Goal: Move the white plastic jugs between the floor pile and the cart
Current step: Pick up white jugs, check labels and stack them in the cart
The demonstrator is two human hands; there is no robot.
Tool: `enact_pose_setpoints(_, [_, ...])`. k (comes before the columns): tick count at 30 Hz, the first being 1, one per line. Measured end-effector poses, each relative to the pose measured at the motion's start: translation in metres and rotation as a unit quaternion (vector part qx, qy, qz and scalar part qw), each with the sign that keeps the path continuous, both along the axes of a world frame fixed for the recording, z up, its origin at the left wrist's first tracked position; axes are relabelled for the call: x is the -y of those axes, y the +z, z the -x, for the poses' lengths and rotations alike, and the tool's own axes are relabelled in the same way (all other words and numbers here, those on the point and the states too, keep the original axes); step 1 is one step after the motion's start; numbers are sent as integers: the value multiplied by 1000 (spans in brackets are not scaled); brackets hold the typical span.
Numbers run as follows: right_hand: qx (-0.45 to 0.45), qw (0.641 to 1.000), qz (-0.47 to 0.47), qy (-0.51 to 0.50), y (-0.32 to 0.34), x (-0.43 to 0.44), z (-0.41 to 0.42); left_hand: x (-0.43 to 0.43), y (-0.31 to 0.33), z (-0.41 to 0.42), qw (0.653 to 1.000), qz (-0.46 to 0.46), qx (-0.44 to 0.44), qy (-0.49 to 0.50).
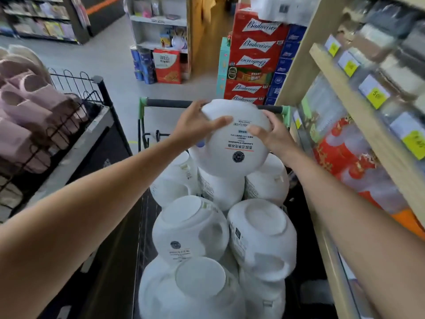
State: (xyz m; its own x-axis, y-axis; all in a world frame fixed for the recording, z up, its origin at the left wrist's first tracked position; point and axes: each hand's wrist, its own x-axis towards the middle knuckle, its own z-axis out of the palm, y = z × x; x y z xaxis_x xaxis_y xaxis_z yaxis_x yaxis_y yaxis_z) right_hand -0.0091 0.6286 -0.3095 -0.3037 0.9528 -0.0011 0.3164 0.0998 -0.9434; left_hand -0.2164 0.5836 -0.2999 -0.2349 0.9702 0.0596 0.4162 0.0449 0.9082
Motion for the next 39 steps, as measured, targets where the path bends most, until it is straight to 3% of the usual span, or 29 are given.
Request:
enact_pose_setpoints(4, [-7,1000,-11,9,-16,-25,2,-26,-9,4,1000,1,-23,-10])
enact_pose_setpoints(14, [-5,999,-25,45,-42,-64,22,-41,-36,19,1000,-8,20,14])
enact_pose_setpoints(20, [-4,1000,-1,29,-48,-80,27,-52,-40,15,998,1,-21,52])
enact_pose_setpoints(27, [10,1000,13,10,-45,-79,26,-54,-36,9,998,20,-19,58])
enact_pose_setpoints(35, [-21,999,-23,-21,-49,-64,34,-34,-41,19,997,-18,-55,44])
enact_pose_setpoints(39, [20,1000,-18,-10,-45,-67,43,-31,-40,16,996,7,-72,59])
